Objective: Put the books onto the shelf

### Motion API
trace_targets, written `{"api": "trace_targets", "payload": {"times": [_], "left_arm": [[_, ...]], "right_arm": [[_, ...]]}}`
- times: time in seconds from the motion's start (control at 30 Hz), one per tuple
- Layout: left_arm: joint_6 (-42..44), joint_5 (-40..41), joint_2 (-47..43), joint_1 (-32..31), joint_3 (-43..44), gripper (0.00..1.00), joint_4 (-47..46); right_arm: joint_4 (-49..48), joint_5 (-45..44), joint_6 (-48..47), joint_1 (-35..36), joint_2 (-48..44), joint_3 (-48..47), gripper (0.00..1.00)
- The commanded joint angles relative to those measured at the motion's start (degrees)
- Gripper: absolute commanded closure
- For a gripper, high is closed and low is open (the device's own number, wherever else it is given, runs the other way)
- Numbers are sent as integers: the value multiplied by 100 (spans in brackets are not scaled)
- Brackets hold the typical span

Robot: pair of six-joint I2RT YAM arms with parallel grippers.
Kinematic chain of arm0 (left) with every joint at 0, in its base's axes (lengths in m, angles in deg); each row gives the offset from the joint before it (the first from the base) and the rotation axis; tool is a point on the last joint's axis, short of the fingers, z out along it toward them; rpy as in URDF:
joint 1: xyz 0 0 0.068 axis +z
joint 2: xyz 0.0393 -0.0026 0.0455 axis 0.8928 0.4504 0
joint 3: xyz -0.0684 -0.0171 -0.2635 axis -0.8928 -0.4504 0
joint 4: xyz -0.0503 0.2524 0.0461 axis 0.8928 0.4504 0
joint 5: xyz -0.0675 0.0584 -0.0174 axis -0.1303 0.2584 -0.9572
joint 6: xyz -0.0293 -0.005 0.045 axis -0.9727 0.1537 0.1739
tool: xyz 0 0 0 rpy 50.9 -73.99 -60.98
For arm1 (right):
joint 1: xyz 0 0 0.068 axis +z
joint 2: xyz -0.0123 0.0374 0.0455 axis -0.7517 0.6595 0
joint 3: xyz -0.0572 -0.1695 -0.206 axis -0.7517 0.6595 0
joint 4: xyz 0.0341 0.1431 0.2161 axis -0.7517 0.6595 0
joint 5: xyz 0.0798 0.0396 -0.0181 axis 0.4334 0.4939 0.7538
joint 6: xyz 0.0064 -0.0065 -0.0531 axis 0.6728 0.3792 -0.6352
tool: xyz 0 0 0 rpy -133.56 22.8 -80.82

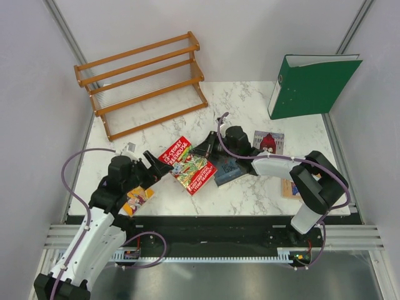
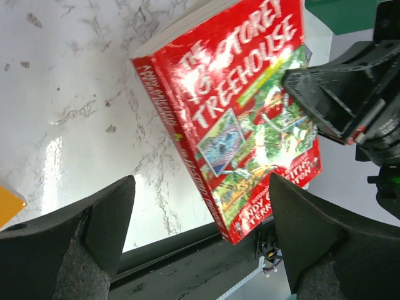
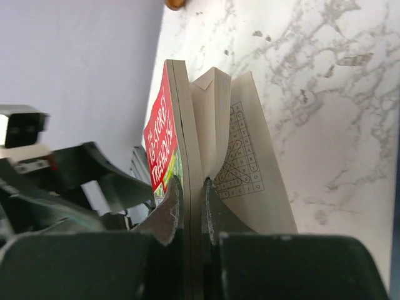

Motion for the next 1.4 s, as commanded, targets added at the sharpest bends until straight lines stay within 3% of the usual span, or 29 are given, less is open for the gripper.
{"api": "trace_targets", "payload": {"times": [0.0, 0.17, 0.5, 0.97, 1.2, 1.37], "left_arm": [[-542, -143, -56, 15, -366, 7, -741], [-963, -169, -196, -47, -726, 8, -1205], [-1562, 235, -662, -661, -1254, 11, -1900], [-1237, 393, 1297, -1400, -517, 18, -3253], [-1096, 762, 1562, -1567, -331, 32, -3571], [-964, 920, 1544, -1567, -279, 54, -3580]], "right_arm": [[-882, 214, 551, 46, -137, 137, 100], [-1639, 206, 999, 38, -67, 331, 100], [-1263, -1349, 1036, 46, -462, 561, 100], [-471, -1640, 877, 29, 153, -1004, 100], [-488, -1579, 894, 29, 214, -952, 100], [-506, -1508, 947, 11, 232, -882, 100]]}}
